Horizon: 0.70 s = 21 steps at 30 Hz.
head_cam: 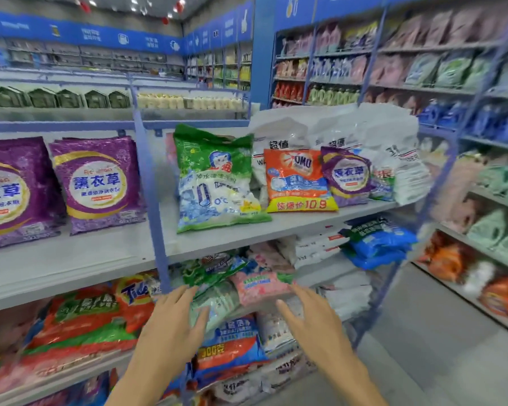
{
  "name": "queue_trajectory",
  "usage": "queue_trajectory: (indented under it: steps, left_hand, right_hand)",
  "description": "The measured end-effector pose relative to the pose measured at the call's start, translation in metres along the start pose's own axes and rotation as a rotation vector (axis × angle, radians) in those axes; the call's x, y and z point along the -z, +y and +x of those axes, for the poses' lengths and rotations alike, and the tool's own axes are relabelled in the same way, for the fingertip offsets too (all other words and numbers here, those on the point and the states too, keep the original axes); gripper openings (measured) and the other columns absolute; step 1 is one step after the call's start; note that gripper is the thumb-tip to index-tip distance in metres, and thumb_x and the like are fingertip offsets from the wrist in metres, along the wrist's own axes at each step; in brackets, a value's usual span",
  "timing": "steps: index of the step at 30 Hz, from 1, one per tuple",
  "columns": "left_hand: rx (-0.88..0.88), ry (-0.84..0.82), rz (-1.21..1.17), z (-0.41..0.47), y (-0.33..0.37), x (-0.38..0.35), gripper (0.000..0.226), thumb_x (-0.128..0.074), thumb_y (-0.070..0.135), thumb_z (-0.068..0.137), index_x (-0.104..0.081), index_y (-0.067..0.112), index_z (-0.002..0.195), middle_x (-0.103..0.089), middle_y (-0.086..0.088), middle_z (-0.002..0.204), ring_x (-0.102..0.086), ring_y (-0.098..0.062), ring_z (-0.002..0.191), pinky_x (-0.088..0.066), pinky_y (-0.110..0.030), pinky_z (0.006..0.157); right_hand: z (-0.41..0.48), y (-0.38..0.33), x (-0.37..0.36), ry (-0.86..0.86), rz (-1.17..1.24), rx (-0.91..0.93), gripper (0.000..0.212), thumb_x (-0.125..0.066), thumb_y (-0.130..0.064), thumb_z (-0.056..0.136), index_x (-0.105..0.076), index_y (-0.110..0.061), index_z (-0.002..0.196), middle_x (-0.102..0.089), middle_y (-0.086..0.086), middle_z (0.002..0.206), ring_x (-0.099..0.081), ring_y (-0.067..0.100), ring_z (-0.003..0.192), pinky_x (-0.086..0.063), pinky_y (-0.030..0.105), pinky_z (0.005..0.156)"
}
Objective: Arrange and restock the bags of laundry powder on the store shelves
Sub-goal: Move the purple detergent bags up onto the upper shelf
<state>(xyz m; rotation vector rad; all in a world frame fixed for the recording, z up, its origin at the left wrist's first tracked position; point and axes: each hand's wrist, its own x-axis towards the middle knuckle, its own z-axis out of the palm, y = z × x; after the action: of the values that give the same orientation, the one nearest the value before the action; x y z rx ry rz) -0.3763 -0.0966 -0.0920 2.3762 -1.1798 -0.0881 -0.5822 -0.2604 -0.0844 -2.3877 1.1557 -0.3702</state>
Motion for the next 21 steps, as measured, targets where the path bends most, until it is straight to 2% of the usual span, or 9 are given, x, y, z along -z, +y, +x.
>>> queue_trajectory:
  steps: [10, 14, 21]
  left_hand:
    - [-0.108, -0.035, -0.086, 0.061, 0.168, -0.091, 0.054, -0.051, 0.046, 0.101, -0.047, 0.021, 0.149, -0.048, 0.003, 0.152, -0.043, -0.019, 0.14, -0.036, -0.033, 0.113]
    - [-0.148, -0.028, -0.088, 0.083, 0.211, -0.115, 0.052, -0.053, 0.046, 0.099, -0.052, 0.02, 0.143, -0.055, 0.002, 0.146, -0.048, -0.019, 0.135, -0.038, -0.034, 0.112]
    - [-0.19, 0.009, -0.065, 0.139, 0.268, -0.141, 0.053, -0.052, 0.048, 0.1, -0.051, 0.022, 0.145, -0.053, 0.004, 0.147, -0.048, -0.018, 0.135, -0.04, -0.035, 0.112]
  right_hand:
    - [0.038, 0.146, 0.095, 0.082, 0.082, -0.082, 0.059, -0.042, -0.058, 0.103, -0.038, -0.031, 0.155, -0.041, -0.014, 0.157, -0.037, 0.01, 0.143, -0.035, 0.032, 0.111]
    - [0.059, 0.186, 0.121, 0.109, 0.071, -0.107, 0.055, -0.045, -0.055, 0.103, -0.041, -0.03, 0.153, -0.045, -0.009, 0.155, -0.039, 0.015, 0.142, -0.036, 0.033, 0.108]
    - [0.111, 0.236, 0.142, 0.151, 0.109, -0.084, 0.059, -0.046, -0.058, 0.102, -0.041, -0.029, 0.153, -0.043, -0.013, 0.156, -0.038, 0.011, 0.144, -0.037, 0.036, 0.113]
